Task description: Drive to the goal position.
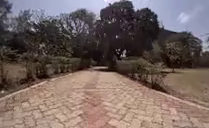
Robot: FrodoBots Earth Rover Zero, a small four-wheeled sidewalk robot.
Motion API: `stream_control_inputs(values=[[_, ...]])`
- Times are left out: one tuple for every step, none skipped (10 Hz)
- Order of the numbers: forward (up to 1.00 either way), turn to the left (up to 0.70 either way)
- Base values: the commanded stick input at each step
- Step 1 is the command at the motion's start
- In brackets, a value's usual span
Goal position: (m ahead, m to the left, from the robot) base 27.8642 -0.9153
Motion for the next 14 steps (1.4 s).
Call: stream_control_inputs(values=[[0.85,0.0],[0.85,0.0],[0.85,0.0],[0.85,0.1],[0.85,0.25],[0.85,0.27],[0.85,0.12],[0.85,0.0],[0.85,0.0],[0.85,0.0],[0.85,0.0],[0.85,0.0],[0.85,0.0],[0.85,0.0]])
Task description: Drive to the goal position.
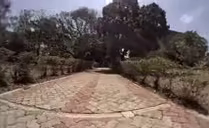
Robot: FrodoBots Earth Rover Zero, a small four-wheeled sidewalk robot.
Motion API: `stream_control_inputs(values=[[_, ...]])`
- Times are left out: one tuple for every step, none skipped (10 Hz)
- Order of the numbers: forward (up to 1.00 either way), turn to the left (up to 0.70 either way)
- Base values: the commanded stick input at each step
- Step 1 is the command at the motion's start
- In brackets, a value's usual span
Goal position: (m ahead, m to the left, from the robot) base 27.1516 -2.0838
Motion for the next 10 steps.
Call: stream_control_inputs(values=[[0.85,0.0],[0.85,0.0],[0.85,0.0],[0.85,0.0],[0.85,0.0],[0.85,0.0],[0.85,0.0],[0.85,-0.01],[0.85,-0.02],[0.85,-0.24]])
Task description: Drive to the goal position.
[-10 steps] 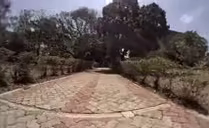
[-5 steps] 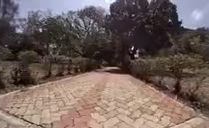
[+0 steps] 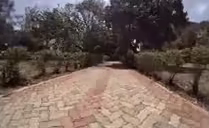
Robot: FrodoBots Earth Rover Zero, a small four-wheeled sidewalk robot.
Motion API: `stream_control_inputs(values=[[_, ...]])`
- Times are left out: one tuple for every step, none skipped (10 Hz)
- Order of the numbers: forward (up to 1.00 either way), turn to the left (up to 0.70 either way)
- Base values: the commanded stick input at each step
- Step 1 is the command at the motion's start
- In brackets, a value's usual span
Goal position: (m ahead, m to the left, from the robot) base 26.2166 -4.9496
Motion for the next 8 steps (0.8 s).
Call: stream_control_inputs(values=[[0.85,-0.25],[0.85,-0.21],[0.85,-0.1],[0.85,0.0],[0.85,0.0],[0.85,0.0],[0.85,0.0],[0.85,0.0]])
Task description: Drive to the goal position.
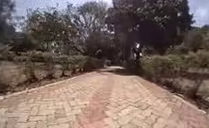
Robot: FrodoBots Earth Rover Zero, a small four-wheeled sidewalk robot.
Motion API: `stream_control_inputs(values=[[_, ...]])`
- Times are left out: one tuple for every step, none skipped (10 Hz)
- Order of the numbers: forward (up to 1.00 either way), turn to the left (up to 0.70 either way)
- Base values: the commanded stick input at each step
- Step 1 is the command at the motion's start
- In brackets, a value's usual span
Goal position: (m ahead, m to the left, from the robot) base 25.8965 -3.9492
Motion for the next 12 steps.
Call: stream_control_inputs(values=[[0.85,0.0],[0.85,0.0],[0.85,0.0],[0.85,0.0],[0.85,0.0],[0.85,0.0],[0.85,0.0],[0.85,0.0],[0.85,0.0],[0.85,0.0],[0.85,0.0],[0.85,0.14]])
